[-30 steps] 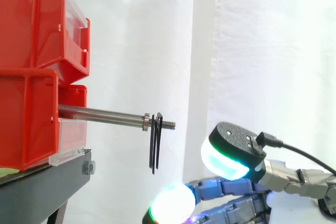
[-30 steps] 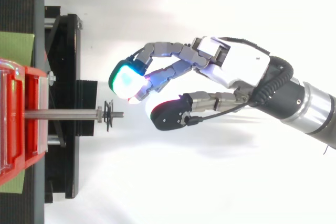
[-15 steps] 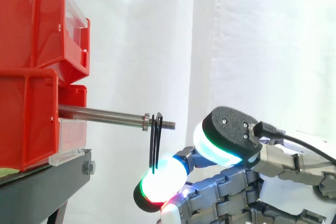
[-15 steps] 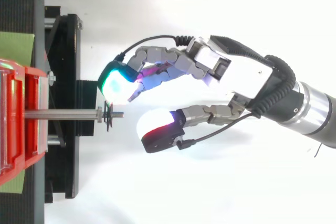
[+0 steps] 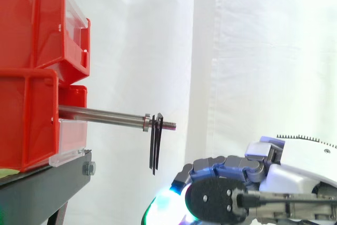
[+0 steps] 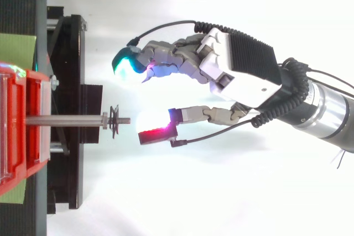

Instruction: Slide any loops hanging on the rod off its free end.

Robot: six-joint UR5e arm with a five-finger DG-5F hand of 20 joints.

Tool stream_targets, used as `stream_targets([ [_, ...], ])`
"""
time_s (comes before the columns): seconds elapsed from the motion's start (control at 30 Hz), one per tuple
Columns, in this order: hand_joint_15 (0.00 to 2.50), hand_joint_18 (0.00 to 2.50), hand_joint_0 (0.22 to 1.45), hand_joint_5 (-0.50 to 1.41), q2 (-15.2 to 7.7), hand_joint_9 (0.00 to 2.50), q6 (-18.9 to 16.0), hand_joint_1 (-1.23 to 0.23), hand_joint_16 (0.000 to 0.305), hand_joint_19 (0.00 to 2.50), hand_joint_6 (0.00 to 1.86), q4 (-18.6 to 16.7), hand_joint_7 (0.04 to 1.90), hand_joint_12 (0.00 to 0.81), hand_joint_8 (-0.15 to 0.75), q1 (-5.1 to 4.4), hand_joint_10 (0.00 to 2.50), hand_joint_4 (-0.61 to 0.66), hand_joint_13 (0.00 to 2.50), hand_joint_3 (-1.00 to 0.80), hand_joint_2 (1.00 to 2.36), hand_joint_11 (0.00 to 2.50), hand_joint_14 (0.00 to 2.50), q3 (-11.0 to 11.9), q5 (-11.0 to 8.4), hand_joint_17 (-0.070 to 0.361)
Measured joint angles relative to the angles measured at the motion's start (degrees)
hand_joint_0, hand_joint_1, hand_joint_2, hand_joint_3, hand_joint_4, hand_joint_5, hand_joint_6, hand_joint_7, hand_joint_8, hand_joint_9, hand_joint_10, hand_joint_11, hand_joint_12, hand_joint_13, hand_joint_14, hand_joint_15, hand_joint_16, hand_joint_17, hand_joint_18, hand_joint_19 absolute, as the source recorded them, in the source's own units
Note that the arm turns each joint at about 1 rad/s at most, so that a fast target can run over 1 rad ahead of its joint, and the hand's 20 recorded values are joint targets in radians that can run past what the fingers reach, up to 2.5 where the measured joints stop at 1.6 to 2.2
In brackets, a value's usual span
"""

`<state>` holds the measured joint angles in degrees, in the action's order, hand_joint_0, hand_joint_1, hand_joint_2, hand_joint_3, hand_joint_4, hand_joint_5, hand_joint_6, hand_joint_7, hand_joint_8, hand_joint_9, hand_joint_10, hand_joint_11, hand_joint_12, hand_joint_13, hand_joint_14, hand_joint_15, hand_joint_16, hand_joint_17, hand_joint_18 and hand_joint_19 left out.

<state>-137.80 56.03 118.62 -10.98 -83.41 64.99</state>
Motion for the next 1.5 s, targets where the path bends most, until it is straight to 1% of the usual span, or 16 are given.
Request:
stream_targets([
  [0.13,0.23,0.90,0.59,-0.14,-1.08,0.91,5.98,-0.62,0.064,0.44,0.50,-0.94,1.03,0.399,0.359,0.07,0.01,0.37,0.84,-0.34,1.01,0.35,0.01,0.42,1.02,0.145],
  [0.2,0.22,0.91,0.59,-0.14,-2.06,0.91,9.24,-0.62,0.064,0.44,0.50,-1.88,1.03,0.401,0.361,0.13,0.01,0.38,0.84,-0.34,1.01,0.35,0.01,1.20,2.31,0.144],
  [0.3,0.22,0.91,0.59,-0.14,-3.83,0.91,13.86,-0.62,0.064,0.45,0.50,-3.08,1.03,0.402,0.360,0.17,0.01,0.38,0.84,-0.34,1.01,0.34,0.01,3.22,4.79,0.145],
  [0.4,0.22,0.91,0.59,-0.14,-4.57,0.91,18.40,-0.62,0.064,0.44,0.50,-3.31,1.03,0.400,0.359,0.27,0.01,0.37,0.84,-0.34,1.01,0.35,0.01,4.51,6.22,0.144],
  [0.47,0.22,0.91,0.59,-0.14,-4.73,0.92,20.59,-0.62,0.064,0.44,0.50,-3.23,1.03,0.400,0.361,0.33,0.01,0.38,0.84,-0.34,1.01,0.35,0.01,4.85,6.95,0.144],
  [0.5,0.22,0.91,0.59,-0.14,-4.76,0.92,21.15,-0.62,0.064,0.44,0.50,-3.21,1.03,0.401,0.362,0.37,0.01,0.38,0.84,-0.34,1.01,0.35,0.01,4.92,7.31,0.144],
  [0.57,0.22,0.91,0.59,-0.14,-4.81,0.91,21.89,-0.61,0.064,0.44,0.50,-3.13,1.03,0.403,0.363,0.51,0.01,0.37,0.84,-0.34,1.01,0.35,0.01,5.02,8.30,0.145],
  [0.7,0.23,0.91,0.59,-0.14,-4.56,0.91,22.30,-0.61,0.064,0.44,0.50,-3.06,1.02,0.399,0.361,0.66,0.01,0.37,0.85,-0.34,1.01,0.34,0.01,5.11,10.32,0.144],
  [0.83,0.22,0.91,0.59,-0.14,-3.36,0.91,22.44,-0.61,0.064,0.44,0.50,-2.75,1.02,0.399,0.363,0.51,0.01,0.38,0.85,-0.34,1.01,0.35,0.01,5.17,12.09,0.145],
  [0.93,0.22,0.91,0.59,-0.14,-2.01,0.91,22.51,-0.61,0.064,0.45,0.50,-1.00,1.03,0.400,0.360,0.49,0.01,0.38,0.85,-0.34,1.01,0.35,0.01,5.21,13.06,0.144],
  [0.97,0.22,0.91,0.59,-0.14,-1.32,0.91,22.52,-0.61,0.064,0.44,0.50,0.16,1.02,0.399,0.359,0.50,0.01,0.38,0.85,-0.34,1.01,0.35,0.01,5.20,13.29,0.145],
  [1.13,0.23,0.91,0.59,-0.14,1.54,0.91,22.56,-0.61,0.064,0.45,0.50,5.21,1.02,0.398,0.359,0.52,0.01,0.38,0.85,-0.34,1.01,0.35,0.01,5.30,13.41,0.145],
  [1.2,0.23,0.91,0.59,-0.14,1.97,0.92,22.50,-0.61,0.064,0.45,0.50,6.25,1.02,0.398,0.362,0.61,0.01,0.38,0.85,-0.34,1.01,0.34,0.01,5.53,13.36,0.145],
  [1.3,0.22,0.91,0.59,-0.14,2.21,0.92,22.12,-0.61,0.064,0.45,0.50,7.02,1.02,0.397,0.363,0.76,0.01,0.38,0.85,-0.34,1.01,0.35,0.01,5.93,13.34,0.144],
  [1.5,0.23,0.91,0.59,-0.14,2.25,0.92,19.89,-0.61,0.064,0.45,0.50,7.23,1.02,0.397,0.360,1.03,0.01,0.38,0.86,-0.34,1.01,0.34,0.01,6.12,13.05,0.144],
])
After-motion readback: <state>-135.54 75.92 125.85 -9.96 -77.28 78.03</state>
